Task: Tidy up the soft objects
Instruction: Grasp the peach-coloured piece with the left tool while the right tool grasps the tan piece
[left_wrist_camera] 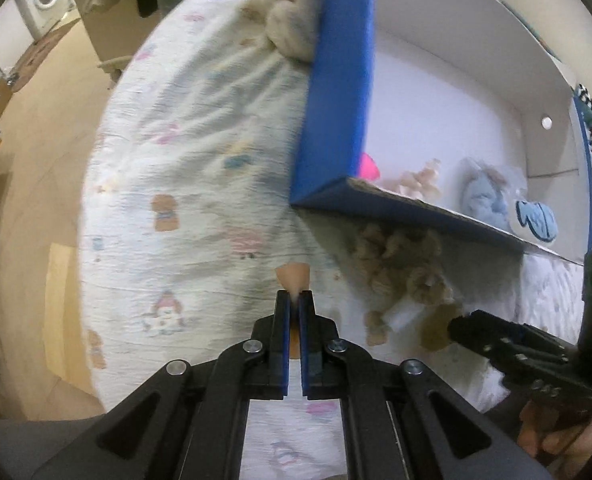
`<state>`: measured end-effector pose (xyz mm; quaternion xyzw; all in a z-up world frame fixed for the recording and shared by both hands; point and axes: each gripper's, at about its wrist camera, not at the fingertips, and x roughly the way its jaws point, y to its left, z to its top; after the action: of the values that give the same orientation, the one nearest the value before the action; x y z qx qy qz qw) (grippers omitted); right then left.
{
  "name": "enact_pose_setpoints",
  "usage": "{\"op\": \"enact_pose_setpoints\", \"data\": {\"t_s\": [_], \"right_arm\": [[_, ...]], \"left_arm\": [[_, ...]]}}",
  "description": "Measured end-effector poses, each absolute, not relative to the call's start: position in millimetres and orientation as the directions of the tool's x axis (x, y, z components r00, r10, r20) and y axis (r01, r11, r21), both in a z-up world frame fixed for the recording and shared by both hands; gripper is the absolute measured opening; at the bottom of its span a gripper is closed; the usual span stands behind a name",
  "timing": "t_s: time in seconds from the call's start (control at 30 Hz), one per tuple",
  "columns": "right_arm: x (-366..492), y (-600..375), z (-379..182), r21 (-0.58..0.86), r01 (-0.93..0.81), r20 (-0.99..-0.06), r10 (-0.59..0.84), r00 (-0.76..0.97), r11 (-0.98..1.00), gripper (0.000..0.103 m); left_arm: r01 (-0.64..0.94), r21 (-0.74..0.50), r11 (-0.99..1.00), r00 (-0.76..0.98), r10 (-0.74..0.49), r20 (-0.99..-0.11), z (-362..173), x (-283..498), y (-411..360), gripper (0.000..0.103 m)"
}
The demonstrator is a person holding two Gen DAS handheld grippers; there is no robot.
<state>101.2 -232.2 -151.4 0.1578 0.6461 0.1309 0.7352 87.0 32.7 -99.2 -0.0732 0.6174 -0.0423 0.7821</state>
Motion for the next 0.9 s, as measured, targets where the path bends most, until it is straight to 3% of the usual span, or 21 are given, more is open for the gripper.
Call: {"op": "enact_pose_setpoints", "data": {"t_s": [0.17,0.2,0.3,0.57,0.9], "right_arm": [[104.5,-212.3,-161.8,0.334,-0.05,-0.935,0.338,0.109,0.941,0.061],[103.9,-207.7,-161.9,0.319,-0.08,-0.939,0.326,0.108,0.944,0.039],[98.1,-199.3,-162.5,0.293,-0.143,-0.947,0.308,0.093,0.945,0.007],[80.5,-220.8,-133.0,0.393,-0.134,-0.9,0.41,0.148,0.91,0.007],[65.5,-242.8,-123.1,0.378,-0.107,-0.899,0.393,0.192,0.919,0.007]], "left_arm": [[-0.015,-0.159,0.987,0.245,-0.151,-0.958,-96.6,86.9,31.7,0.004],[-0.01,-0.155,0.988,0.247,-0.147,-0.958,-96.1,87.2,30.3,0.004],[-0.003,-0.149,0.989,0.251,-0.144,-0.957,-96.8,84.8,25.5,0.004],[-0.012,-0.146,0.989,0.271,-0.137,-0.953,-93.3,82.4,26.5,0.004],[0.001,-0.12,0.993,0.276,-0.116,-0.954,-93.5,77.1,22.9,0.004]]}}
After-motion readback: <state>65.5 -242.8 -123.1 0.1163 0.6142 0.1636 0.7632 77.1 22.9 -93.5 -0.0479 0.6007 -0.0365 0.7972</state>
